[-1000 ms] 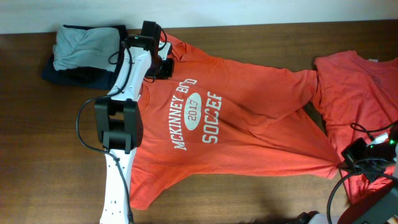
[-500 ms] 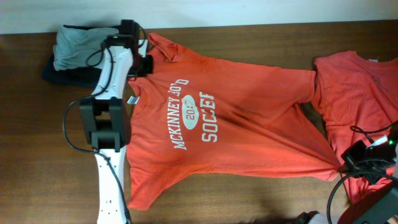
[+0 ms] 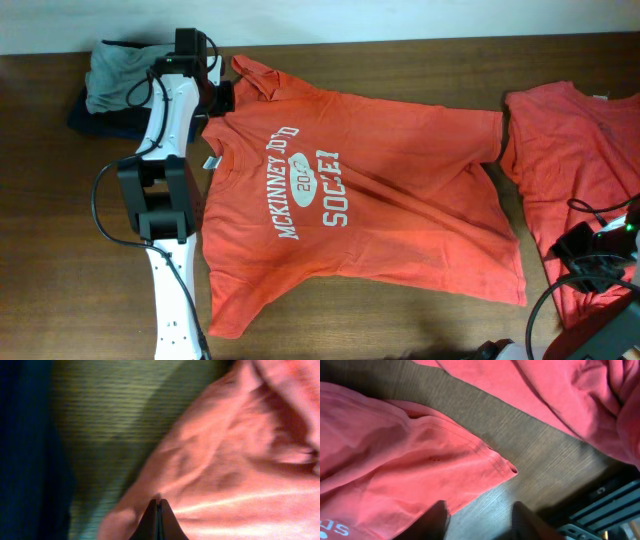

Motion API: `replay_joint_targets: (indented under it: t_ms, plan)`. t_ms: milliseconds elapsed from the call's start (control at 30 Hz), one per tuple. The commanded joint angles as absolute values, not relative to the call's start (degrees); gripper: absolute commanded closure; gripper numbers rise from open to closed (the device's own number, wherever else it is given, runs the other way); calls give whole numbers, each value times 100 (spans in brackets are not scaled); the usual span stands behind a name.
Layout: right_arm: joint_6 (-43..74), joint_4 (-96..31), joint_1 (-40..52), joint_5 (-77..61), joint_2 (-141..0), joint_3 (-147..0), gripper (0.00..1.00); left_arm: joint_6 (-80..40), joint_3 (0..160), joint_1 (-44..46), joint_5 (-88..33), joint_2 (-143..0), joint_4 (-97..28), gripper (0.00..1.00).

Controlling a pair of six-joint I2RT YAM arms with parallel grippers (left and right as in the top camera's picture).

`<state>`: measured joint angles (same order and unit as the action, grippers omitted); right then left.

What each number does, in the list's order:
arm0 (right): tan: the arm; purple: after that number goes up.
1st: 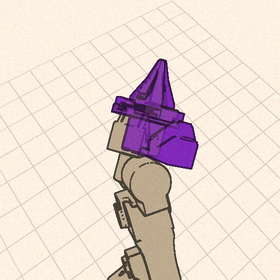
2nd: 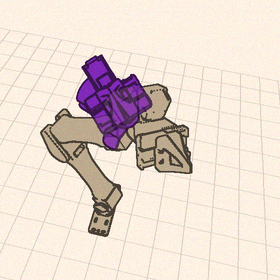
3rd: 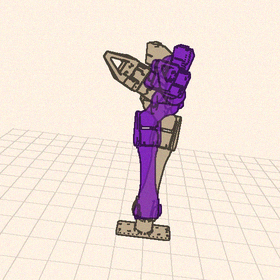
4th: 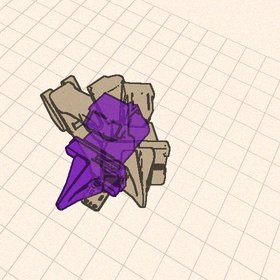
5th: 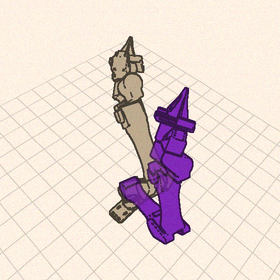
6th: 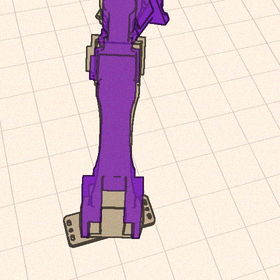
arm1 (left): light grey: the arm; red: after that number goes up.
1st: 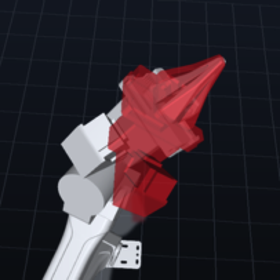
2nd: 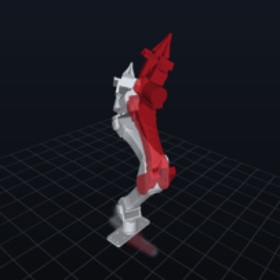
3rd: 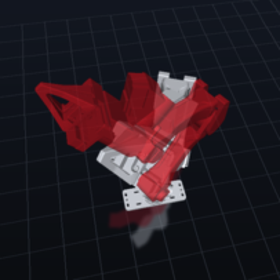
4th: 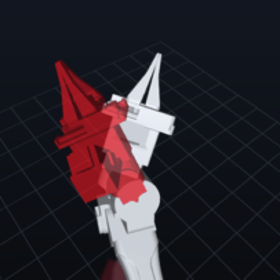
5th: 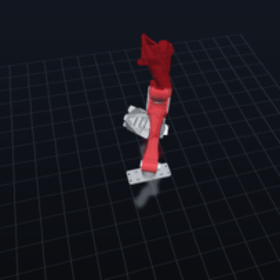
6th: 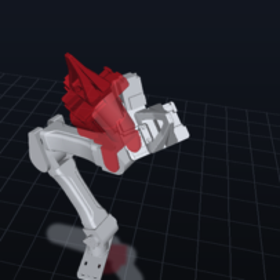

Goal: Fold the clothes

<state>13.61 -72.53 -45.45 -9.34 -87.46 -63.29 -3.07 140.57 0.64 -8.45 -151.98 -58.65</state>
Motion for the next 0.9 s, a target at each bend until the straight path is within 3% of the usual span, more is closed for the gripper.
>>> replay_joint_targets:
  t_ms: [0, 33, 133, 167, 333, 433, 533, 867]
  plan:
    - [1328, -7220, -4379, -1138, -8635, -6788, 48, -384, 14835, 21, -1702, -15036, -5916, 92]
    - [1275, -7225, -4292, -1140, -8635, -6906, 48, -386, 15021, 21, -1817, -14969, -5951, 84]
    - [1074, -7218, -3682, -1133, -8652, -7483, 47, -388, 15504, 21, -2005, -14709, -6077, 78]
    - [958, -7201, -3363, -1133, -8685, -7723, 47, -388, 15648, 21, -2016, -14628, -6160, 72]
    - [650, -6893, -1925, -681, -9229, -8538, 45, -414, 15804, 8, -2014, -14418, -6770, 65]
    - [574, -6368, -1155, -425, -9998, -8997, 69, -429, 15804, -47, -2008, -14418, -7330, 65]
    - [482, -5935, -893, -362, -10910, -9485, 81, -429, 15804, -161, -2001, -14396, -7723, 61]
    - [5, -5260, -867, -574, -13268, -10582, 87, -425, 15764, -248, -1625, -14398, -8497, 59]
